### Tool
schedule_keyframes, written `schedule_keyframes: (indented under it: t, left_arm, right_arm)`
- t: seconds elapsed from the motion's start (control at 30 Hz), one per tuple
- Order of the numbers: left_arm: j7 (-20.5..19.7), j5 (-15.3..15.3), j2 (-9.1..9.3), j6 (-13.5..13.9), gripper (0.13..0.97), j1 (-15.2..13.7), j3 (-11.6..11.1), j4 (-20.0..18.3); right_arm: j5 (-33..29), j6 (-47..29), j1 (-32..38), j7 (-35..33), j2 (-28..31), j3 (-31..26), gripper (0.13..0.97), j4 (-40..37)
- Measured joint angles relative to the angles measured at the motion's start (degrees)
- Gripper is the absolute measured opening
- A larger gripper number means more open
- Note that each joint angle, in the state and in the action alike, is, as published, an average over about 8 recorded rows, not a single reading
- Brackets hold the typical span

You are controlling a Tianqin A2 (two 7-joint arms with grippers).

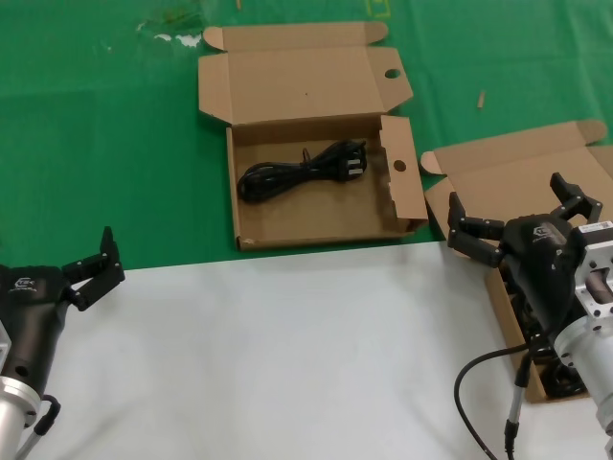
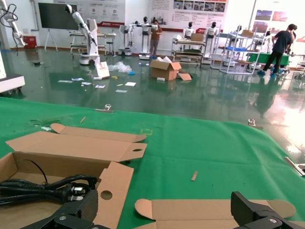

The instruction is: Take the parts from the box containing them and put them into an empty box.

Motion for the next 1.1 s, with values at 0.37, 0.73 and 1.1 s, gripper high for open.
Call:
schedule_keyframes:
  t: [0.37,0.73,1.1]
  left_arm:
    - [0.0,0.0,0.0,0.0,0.966,0.0,0.0,0.0]
    - [0.0,0.0,0.0,0.0,0.966,0.0,0.0,0.0]
    - [0.0,0.0,0.0,0.0,0.966,0.0,0.0,0.0]
  right_arm:
    - [0.0,0.0,0.0,0.0,0.0,0.0,0.966,0.0]
    - [0.0,0.0,0.0,0.0,0.0,0.0,0.966,0.0]
    - [0.0,0.0,0.0,0.0,0.0,0.0,0.966,0.0]
